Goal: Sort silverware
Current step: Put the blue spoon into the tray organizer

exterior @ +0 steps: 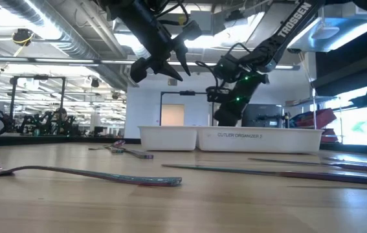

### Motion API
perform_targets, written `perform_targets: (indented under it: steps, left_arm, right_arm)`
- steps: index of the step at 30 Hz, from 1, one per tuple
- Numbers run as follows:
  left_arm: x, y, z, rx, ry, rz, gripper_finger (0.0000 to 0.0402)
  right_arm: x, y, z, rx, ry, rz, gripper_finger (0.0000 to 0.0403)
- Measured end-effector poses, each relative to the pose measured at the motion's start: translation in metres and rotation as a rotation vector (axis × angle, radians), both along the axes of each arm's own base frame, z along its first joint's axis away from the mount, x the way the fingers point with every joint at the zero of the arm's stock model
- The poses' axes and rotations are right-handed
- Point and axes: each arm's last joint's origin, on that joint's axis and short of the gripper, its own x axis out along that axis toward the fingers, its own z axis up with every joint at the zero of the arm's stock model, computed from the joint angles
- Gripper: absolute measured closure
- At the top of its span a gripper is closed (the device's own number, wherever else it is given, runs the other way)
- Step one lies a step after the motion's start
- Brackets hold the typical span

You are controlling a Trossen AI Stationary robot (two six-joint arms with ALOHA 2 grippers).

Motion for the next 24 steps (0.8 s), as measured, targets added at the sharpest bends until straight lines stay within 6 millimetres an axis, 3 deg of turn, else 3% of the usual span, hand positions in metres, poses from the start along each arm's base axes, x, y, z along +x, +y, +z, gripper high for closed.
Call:
perform_targets:
  steps: [15,24]
  left_arm:
    - [0.000,0.000,0.000,0.008,0.002,0.013,0.0311]
    - [0.000,0.000,0.000,0.010,0.004,0.013,0.0311]
  right_arm:
    - [-0.003,-0.003,-0.017,0.154,-0.017,-0.046,0.0403]
    - [-0.003,-0.003,0.014,0.082,-0.122,-0.035,0.0403]
